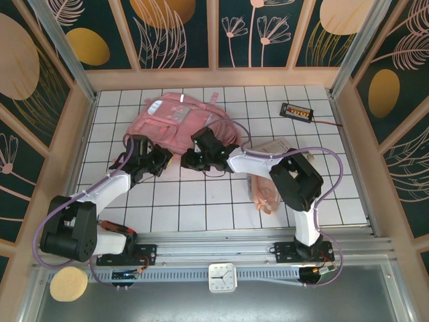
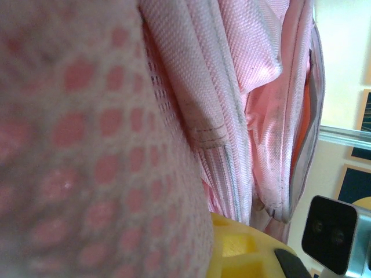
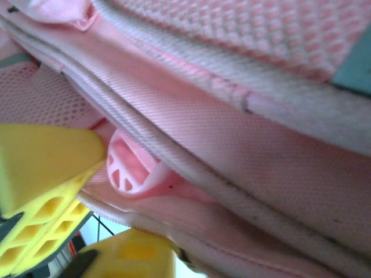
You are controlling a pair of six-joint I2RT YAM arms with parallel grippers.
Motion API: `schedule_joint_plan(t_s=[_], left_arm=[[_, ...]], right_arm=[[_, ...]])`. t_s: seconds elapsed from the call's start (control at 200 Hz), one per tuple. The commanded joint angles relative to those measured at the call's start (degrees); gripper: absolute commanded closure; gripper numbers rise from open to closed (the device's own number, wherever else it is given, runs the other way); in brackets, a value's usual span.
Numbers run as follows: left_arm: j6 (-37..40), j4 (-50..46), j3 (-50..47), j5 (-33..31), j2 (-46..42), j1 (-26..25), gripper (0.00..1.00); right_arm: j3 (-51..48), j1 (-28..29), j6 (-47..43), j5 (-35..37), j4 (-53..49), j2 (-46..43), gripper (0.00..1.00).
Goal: Pack books, pencil case, and school supplies into a backpack
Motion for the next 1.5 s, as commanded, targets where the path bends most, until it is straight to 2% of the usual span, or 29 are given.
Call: schedule_joint_plan(t_s=[0.0, 0.23, 0.64, 0.861, 0.906, 0.996, 1.076, 1.101, 1.131, 1.261, 1.491], left_arm=[[-1.7, 2.0, 3.0, 3.1, -1.9, -0.8, 1.0], [1.0, -0.3, 4.9, 2.2, -0.9, -0.8, 1.0], [6.4, -5.8, 8.9, 0.5, 0.2, -0.8, 1.0], [9.8, -8.9, 9.8, -1.2, -0.4, 0.4, 1.0], [9.9, -9.1, 9.8, -0.9, -0.6, 0.7, 1.0], [9.9, -9.1, 10.1, 0.1, -1.1, 0.6, 1.0], [8.9, -8.4, 10.0, 0.8, -1.8, 0.6, 1.0], [8.7, -8.3, 10.0, 1.0, -1.9, 0.6, 1.0], [8.5, -8.2, 9.9, 1.2, -2.0, 0.6, 1.0], [8.3, -8.3, 10.0, 1.3, -2.2, 0.6, 1.0], [8.0, -8.4, 10.1, 2.0, -2.7, 0.5, 1.0]], right_arm=[[1.1, -0.8, -0.9, 4.4, -1.0, 0.2, 0.99], [-0.9, -1.5, -2.9, 5.4, -6.7, -4.0, 1.0], [-13.7, -5.3, -3.2, 7.0, -11.6, -16.3, 1.0], [-16.3, -8.3, -7.5, 6.4, -18.3, -21.4, 1.0], [-17.6, -9.6, -8.5, 5.2, -18.1, -22.5, 1.0], [-18.0, -9.7, -11.7, -1.8, -13.9, -22.3, 1.0], [-16.5, -6.2, -12.7, -5.5, -8.2, -21.2, 0.61], [-15.8, -5.1, -12.6, -6.0, -7.2, -20.3, 0.53], [-14.7, -3.9, -12.2, -6.8, -6.2, -19.0, 0.48], [-12.2, -1.2, -10.0, -7.6, -1.8, -13.9, 0.42], [-7.6, -0.7, -9.2, -5.6, 3.0, -8.1, 0.39]])
